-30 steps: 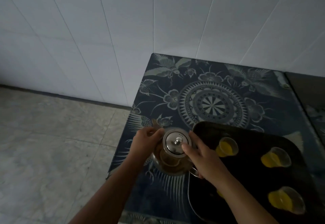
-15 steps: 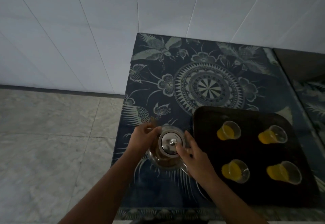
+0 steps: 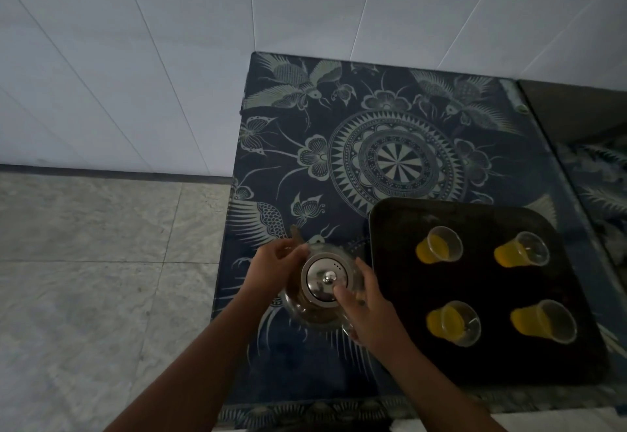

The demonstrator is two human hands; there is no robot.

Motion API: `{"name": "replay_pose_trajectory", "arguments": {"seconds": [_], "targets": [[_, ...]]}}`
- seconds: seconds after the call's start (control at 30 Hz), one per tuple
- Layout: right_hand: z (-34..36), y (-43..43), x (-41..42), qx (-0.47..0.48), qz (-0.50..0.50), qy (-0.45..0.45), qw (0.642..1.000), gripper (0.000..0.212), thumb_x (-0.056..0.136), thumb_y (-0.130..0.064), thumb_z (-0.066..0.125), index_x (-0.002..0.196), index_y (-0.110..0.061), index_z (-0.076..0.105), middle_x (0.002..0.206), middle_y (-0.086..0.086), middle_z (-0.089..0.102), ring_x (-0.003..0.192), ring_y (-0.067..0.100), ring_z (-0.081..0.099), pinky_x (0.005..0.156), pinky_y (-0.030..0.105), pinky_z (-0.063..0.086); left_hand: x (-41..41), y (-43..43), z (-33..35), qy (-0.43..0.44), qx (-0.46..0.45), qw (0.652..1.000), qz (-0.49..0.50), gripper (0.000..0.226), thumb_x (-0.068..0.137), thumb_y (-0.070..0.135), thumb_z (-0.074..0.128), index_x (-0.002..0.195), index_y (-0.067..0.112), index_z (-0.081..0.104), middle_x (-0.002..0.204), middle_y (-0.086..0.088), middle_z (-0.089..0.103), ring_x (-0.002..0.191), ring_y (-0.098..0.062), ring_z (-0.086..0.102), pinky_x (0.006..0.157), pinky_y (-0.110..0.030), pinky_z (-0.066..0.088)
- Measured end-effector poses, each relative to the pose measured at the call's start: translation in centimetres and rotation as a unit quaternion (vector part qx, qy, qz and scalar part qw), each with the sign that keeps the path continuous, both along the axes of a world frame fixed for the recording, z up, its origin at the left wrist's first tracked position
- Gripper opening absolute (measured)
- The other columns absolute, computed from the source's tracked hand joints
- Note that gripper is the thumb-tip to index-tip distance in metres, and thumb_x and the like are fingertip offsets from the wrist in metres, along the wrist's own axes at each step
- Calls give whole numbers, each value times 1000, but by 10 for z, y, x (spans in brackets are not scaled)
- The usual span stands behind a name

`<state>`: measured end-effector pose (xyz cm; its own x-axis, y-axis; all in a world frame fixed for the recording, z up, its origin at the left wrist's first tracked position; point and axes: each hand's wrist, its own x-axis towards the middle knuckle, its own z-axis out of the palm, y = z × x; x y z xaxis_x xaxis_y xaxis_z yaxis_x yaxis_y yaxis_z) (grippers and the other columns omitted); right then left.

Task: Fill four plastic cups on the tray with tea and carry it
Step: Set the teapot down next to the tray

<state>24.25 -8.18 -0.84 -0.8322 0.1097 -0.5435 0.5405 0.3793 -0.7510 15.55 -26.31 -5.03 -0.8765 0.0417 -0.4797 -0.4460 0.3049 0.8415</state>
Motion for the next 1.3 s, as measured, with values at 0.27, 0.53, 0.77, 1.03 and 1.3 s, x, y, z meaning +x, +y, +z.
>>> {"name": "replay_pose_trajectory", "arguments": {"seconds": [0.27, 0.53, 0.77, 1.03, 1.3], "targets": [[0, 2, -4, 19, -3, -20, 1000, 57, 88, -59, 64, 132, -41, 32, 107, -4, 71, 92, 12, 72, 87, 42, 61, -19, 6, 0, 7, -1, 998, -55, 21, 97, 36, 68, 106, 19, 78, 87, 5, 79, 84, -12, 76, 81, -30, 58], [8, 0, -6, 85, 26, -31, 996, 57, 84, -68, 61, 120, -32, 37, 97, -5, 70, 79, 13, 71, 72, 39, 61, -36, 5, 4, 4, 2, 992, -128, 19, 97, 34, 69, 84, 22, 76, 65, 5, 73, 58, -3, 67, 63, -21, 52], [14, -1, -2, 87, 25, -46, 995, 59, 81, -69, 62, 114, -27, 37, 92, -2, 69, 71, 18, 71, 68, 47, 64, -45, 8, 2, 14, -37, 983, -181, 17, 96, 37, 70, 95, 22, 78, 70, 4, 74, 56, 2, 66, 66, -20, 52], [16, -4, -1, 98, 31, -46, 994, 59, 82, -71, 59, 112, -25, 36, 94, -4, 67, 79, 17, 70, 73, 49, 64, -46, 13, 4, 8, -39, 984, -173, 24, 96, 39, 70, 103, 17, 80, 69, 7, 73, 55, 5, 67, 66, -20, 51], [16, -2, -2, 121, 52, -44, 990, 64, 79, -76, 55, 113, -25, 36, 96, -3, 66, 78, 17, 71, 72, 47, 64, -42, 13, 8, 10, -50, 986, -159, 26, 96, 38, 69, 105, 16, 80, 77, 3, 77, 65, -4, 71, 73, -27, 55]]}}
